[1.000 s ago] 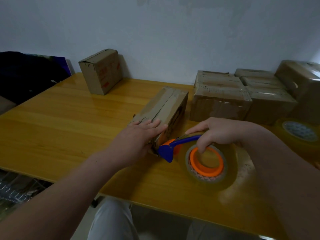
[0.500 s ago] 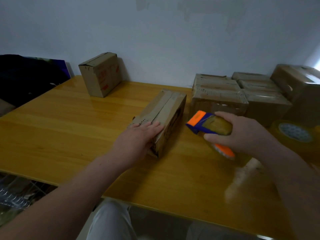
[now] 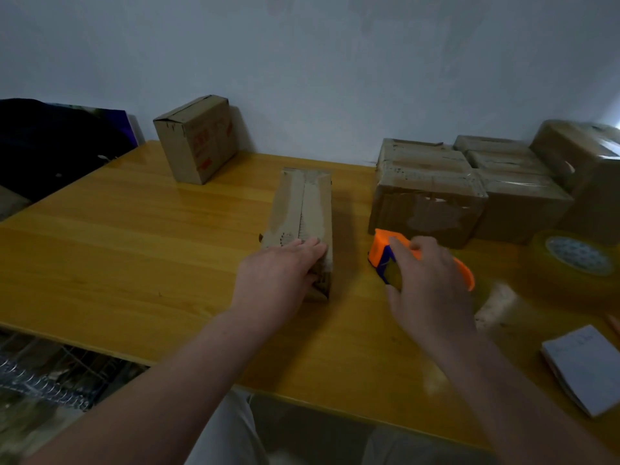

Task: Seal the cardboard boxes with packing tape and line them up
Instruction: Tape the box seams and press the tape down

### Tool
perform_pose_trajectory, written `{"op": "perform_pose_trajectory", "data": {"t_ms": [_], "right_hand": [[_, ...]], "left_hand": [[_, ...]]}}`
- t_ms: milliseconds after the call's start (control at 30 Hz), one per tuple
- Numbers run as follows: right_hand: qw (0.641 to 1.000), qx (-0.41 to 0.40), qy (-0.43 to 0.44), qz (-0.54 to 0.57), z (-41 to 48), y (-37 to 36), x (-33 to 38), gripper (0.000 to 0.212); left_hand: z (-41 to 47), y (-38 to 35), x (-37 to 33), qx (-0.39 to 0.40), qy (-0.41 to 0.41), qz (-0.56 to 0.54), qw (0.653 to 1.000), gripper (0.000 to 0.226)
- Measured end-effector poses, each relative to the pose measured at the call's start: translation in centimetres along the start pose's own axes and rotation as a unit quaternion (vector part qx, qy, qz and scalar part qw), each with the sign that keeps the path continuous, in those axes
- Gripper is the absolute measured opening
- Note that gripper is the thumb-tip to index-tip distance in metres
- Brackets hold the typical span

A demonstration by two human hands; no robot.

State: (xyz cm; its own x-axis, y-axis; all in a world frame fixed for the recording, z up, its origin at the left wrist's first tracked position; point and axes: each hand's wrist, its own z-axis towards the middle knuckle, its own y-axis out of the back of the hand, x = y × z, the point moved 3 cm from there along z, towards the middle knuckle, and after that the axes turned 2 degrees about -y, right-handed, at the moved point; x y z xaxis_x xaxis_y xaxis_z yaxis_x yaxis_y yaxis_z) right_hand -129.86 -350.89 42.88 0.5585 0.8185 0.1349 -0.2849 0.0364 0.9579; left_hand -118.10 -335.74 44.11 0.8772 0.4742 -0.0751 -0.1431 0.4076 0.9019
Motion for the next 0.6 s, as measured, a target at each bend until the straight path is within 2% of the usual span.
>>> {"op": "perform_pose_trajectory", "data": {"t_ms": [33,100,200,300,367,467,533,600], "right_hand": [[0.999,0.009,0.022,0.046,0.0,0.0,1.0,0.074],[0.986,0.079,0.057,0.134,0.2,-0.3,3.1,0.077],[0.962,0.184,0.079,0.187,0.0,-1.7,5.5,0.083],[0.964,0.194,0.092,0.156,-0.4,-3.1,5.6,0.082],[0.966,0.208,0.114,0.104,-0.6,-3.6,4.9,0.069],[0.977,0.167,0.096,0.097,-0.1,-3.1,3.6,0.049],[0.983,0.086,0.066,0.151,0.7,-2.3,2.8,0.047],[0.973,0.030,0.080,0.216,1.4,-1.7,2.6,0.049]], "left_hand": [[0.1,0.0,0.1,0.005,0.000,0.004,1.000,0.042],[0.2,0.3,-0.1,0.004,-0.002,0.009,1.000,0.042],[0.2,0.1,0.3,0.005,-0.018,0.026,0.999,0.044],[0.3,0.2,0.5,0.031,-0.019,0.020,0.999,0.044],[0.5,0.3,0.6,0.040,-0.016,0.009,0.999,0.043],[0.5,0.6,0.7,0.049,0.002,-0.017,0.999,0.037],[0.5,0.8,0.6,0.045,0.002,-0.027,0.999,0.032],[0.6,0.9,0.3,0.047,-0.009,-0.018,0.999,0.030]]}}
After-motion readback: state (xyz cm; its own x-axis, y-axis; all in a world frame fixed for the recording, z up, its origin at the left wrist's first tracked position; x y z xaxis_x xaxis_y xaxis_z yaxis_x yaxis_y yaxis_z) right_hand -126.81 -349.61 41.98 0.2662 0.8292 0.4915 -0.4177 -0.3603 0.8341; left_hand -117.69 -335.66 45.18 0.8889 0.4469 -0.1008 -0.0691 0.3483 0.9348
